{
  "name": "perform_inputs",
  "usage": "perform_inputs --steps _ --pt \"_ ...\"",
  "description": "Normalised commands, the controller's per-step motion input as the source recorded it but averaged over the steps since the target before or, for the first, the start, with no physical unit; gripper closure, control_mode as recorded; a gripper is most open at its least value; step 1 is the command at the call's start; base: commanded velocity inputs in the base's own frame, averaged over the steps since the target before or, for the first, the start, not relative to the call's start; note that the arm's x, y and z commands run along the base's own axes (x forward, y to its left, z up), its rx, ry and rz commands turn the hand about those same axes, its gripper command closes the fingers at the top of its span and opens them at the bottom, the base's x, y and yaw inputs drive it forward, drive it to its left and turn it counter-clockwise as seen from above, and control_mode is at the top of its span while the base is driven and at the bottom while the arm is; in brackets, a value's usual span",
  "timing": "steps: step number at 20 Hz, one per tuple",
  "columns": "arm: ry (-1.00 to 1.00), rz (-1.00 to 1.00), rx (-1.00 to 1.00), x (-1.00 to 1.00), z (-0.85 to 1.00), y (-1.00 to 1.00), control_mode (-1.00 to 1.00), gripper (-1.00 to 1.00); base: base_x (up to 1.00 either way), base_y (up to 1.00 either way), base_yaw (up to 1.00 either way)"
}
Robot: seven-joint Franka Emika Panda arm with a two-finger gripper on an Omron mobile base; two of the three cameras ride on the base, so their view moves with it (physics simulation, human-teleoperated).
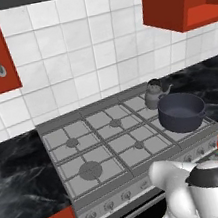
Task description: Pick the kettle from the cabinet and place it on a stove burner. Then pick the pot from the counter and place it on another stove burner. Finally, turn both burners on.
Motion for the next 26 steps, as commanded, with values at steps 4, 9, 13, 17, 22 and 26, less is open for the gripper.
perform_inputs --steps 4,9,13,17,22,26 --pt "-0.01 0.0 0.0 0.4 -0.26 -0.14 -1.0 -1.0 0.0 0.0 0.0" --pt "-0.06 0.0 0.0 0.29 -0.33 -0.2 -1.0 -1.0 0.0 0.0 0.0" --pt "-0.08 0.0 0.0 0.08 -0.36 -0.23 -1.0 -1.0 0.0 0.0 0.0" --pt "-0.09 0.0 0.0 0.0 -0.32 -0.31 -1.0 -1.0 0.0 0.0 0.0" --pt "-0.01 -0.01 0.0 0.06 -0.16 -0.16 -1.0 -1.0 0.0 0.0 0.0" --pt "0.0 -0.02 0.01 0.1 -0.11 -0.05 -1.0 -1.0 0.0 0.0 0.0"
